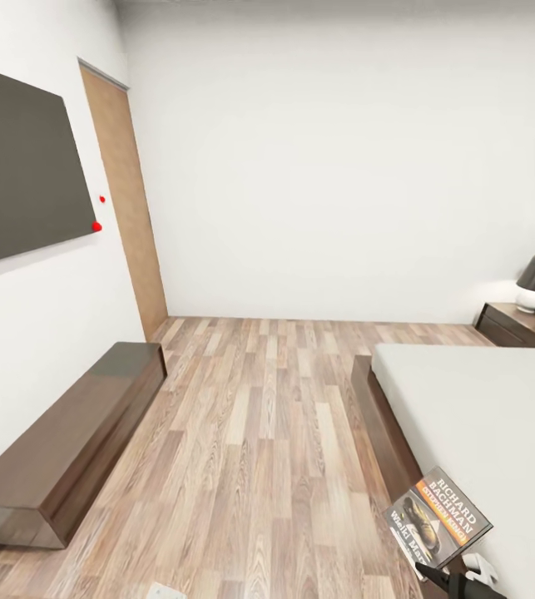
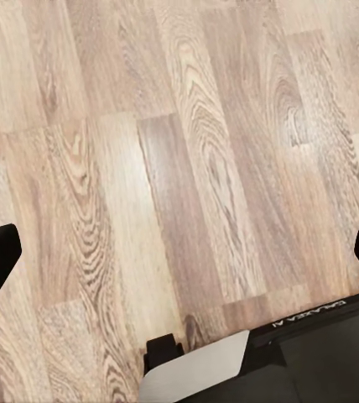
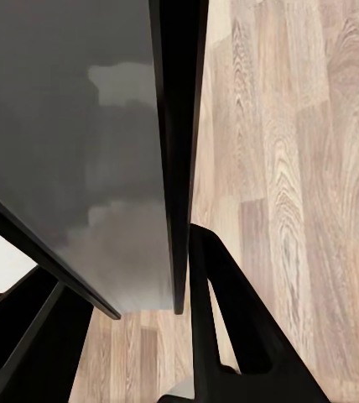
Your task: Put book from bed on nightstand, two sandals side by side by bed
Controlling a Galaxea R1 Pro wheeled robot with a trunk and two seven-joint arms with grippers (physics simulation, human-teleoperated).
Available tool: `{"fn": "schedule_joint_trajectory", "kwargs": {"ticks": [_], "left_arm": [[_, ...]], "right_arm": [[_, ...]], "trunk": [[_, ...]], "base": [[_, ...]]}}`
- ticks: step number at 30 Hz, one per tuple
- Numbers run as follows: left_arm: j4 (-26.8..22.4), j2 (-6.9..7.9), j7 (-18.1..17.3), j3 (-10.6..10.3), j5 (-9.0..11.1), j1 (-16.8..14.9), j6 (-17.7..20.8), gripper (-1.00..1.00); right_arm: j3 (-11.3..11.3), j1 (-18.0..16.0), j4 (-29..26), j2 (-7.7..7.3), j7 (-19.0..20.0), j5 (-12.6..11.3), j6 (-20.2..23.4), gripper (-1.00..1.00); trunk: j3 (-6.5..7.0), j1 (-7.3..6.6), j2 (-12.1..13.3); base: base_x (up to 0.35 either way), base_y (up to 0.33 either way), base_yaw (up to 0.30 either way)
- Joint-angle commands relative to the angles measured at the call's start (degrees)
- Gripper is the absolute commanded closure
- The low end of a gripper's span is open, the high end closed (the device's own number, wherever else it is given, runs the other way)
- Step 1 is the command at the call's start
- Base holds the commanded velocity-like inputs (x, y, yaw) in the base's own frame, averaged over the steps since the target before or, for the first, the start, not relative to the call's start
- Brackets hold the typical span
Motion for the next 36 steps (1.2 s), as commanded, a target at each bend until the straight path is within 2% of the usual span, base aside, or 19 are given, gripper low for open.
{"fn": "schedule_joint_trajectory", "kwargs": {"ticks": [1,31,36], "left_arm": [[0.0,-0.01,-0.2,0.5,-0.6,-0.1,-0.2,-1.00],[0.0,-0.02,-0.2,0.5,-0.6,-0.1,-0.2,-1.00],[0.0,-0.02,-0.2,0.5,-0.6,-0.1,-0.2,-1.00]], "right_arm": [[0.3,-0.1,0.0,-0.03,0.1,-0.6,0.5,1.00],[0.3,-0.1,-0.1,0.07,0.1,-0.6,0.5,1.00],[0.3,-0.1,-0.1,0.07,0.2,-0.6,0.5,1.00]], "trunk": [[-0.12,0.06,-0.1],[-0.09,0.06,-0.1],[-0.09,0.06,-0.1]], "base": [[0.260,0.000,0.000],[0.328,0.000,0.000],[0.333,0.000,-0.130]]}}
